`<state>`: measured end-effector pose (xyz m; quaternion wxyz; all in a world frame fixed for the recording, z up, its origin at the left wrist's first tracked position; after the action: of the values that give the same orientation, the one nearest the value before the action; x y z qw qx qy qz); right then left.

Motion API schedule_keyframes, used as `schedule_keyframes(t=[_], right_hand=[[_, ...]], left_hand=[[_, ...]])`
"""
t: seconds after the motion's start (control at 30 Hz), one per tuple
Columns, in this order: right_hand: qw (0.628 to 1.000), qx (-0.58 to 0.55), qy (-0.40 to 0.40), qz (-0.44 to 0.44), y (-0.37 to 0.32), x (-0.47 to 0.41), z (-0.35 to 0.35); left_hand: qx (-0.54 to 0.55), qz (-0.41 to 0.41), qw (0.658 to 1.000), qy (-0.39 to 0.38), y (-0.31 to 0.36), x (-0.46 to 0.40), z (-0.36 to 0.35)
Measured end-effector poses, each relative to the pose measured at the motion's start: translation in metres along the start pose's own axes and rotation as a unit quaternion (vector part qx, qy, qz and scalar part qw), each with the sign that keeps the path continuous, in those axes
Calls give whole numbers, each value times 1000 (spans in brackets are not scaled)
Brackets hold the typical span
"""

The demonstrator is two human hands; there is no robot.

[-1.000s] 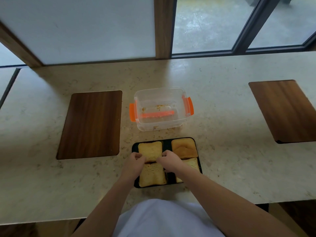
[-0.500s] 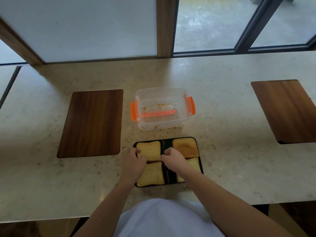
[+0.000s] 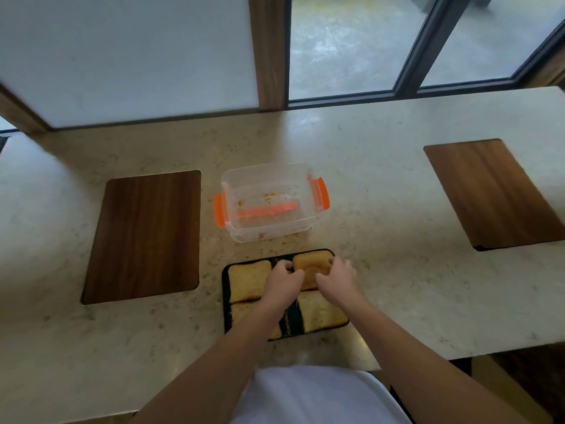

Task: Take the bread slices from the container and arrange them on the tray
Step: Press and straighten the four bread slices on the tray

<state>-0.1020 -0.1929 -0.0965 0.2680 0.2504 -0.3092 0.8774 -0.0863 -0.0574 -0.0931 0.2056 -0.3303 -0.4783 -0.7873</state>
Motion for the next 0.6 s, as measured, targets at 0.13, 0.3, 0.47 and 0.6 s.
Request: schedule_keyframes(t=[0.13,0.3,0.47,0.6], right_hand=[[1000,1,4,-11,4,-2,1],[1000,-21,-8,-17,9,-6,6],[1000,-2,-4,-10,11,-5,4],[1000,-1,3,-5,11,-3,2]], left_hand=[[-17,4,1000,4,2,-6,-8],[-19,19,1000,3,2,-7,-10],[-15,33,999,-11,1,-11,-12],[2,34,999,-3,-1,-13,-12]])
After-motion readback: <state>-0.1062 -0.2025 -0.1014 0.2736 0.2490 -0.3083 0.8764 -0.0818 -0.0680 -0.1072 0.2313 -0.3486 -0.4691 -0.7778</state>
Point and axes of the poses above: each hand's wrist, its own x-axis away from the middle knuckle, its own z-axis out of the back of the hand, y = z × x, the point moved 1 cm from there along -x, towards the middle knuckle, and after that the axes turned 1 degree about z, right-handed, at the moved point
